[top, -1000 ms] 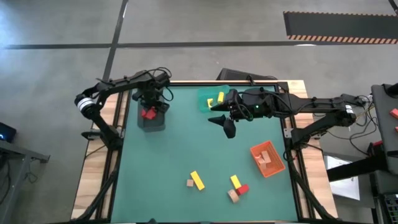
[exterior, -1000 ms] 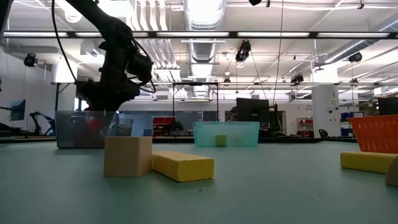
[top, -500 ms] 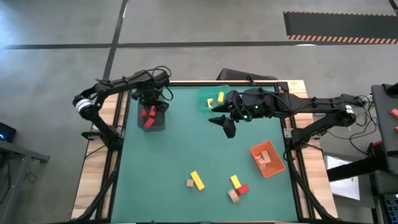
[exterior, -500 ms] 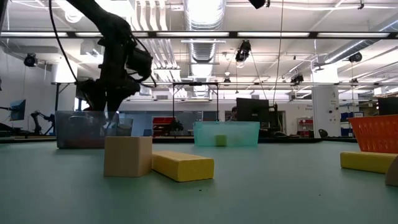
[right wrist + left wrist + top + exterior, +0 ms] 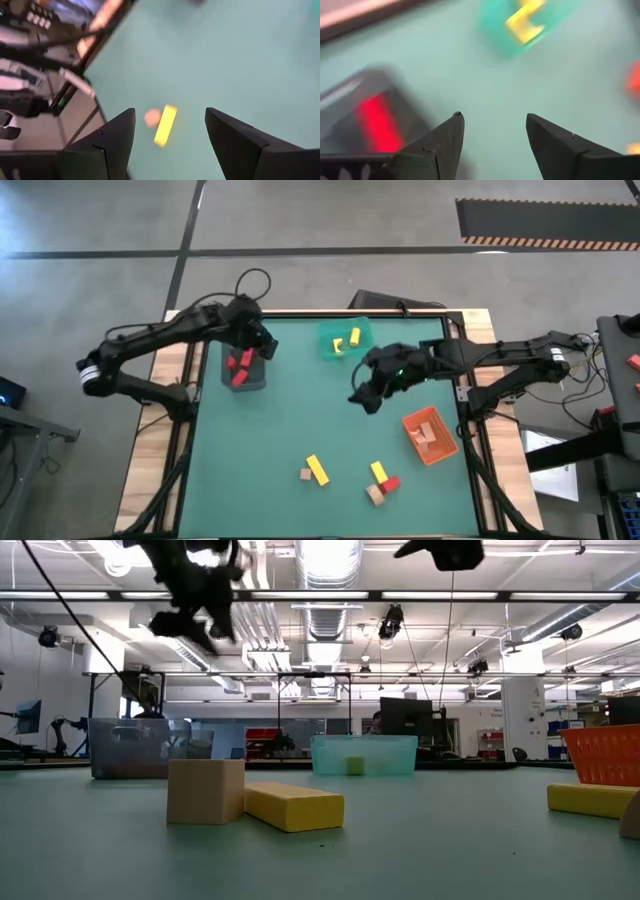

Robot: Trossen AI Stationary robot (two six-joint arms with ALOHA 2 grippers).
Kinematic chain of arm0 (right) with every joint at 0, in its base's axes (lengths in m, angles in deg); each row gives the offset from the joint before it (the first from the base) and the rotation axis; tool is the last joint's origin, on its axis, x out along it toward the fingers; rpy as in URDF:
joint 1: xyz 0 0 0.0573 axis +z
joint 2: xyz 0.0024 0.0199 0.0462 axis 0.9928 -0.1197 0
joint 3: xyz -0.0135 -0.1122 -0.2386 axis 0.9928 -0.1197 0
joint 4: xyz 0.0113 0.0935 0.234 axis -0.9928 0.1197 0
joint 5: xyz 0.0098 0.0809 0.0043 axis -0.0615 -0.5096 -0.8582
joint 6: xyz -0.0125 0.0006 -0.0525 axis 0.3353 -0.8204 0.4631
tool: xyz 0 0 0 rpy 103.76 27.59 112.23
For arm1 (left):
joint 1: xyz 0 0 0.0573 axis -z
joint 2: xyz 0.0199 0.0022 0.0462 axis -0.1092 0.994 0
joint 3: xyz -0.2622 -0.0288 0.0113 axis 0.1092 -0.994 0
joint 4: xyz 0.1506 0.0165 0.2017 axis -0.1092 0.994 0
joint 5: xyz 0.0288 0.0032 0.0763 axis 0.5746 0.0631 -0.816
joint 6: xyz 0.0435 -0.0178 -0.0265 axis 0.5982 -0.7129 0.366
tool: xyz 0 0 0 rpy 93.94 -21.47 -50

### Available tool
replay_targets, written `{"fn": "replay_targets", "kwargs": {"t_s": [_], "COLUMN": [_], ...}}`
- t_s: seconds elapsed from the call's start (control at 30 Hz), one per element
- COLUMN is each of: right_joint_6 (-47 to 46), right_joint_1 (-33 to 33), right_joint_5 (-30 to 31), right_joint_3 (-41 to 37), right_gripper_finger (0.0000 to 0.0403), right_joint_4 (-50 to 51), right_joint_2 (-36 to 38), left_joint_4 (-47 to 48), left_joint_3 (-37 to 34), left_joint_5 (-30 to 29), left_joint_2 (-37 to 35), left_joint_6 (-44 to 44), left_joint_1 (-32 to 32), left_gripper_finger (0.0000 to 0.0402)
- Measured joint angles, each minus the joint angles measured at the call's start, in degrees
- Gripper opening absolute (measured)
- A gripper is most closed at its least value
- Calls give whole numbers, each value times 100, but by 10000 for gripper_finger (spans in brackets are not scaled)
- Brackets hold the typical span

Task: Sort & place blocks by color
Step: Put the yellow block into the green bin

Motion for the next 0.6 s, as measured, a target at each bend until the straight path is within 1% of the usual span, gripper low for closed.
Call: {"fn": "replay_targets", "kwargs": {"t_s": [0.1,0.23,0.33,0.43,0.6], "right_joint_6": [-563,-1127,-1491,-1742,-2092], "right_joint_1": [212,518,790,1057,1463], "right_joint_5": [-341,-817,-1047,-1237,-1402], "right_joint_3": [1,11,11,13,15], "right_gripper_finger": [231,231,231,231,231], "right_joint_4": [293,931,1493,1804,1842], "right_joint_2": [-244,-661,-988,-1312,-1834], "left_joint_4": [-909,-2011,-2567,-2850,-2859], "left_joint_3": [-16,-16,-16,-16,-16], "left_joint_5": [-5,-58,-63,-65,-66], "left_joint_2": [-361,-682,-854,-968,-1023], "left_joint_6": [-70,-34,-32,-30,-27], "left_joint_1": [352,675,786,829,828], "left_gripper_finger": [198,199,199,199,199]}}
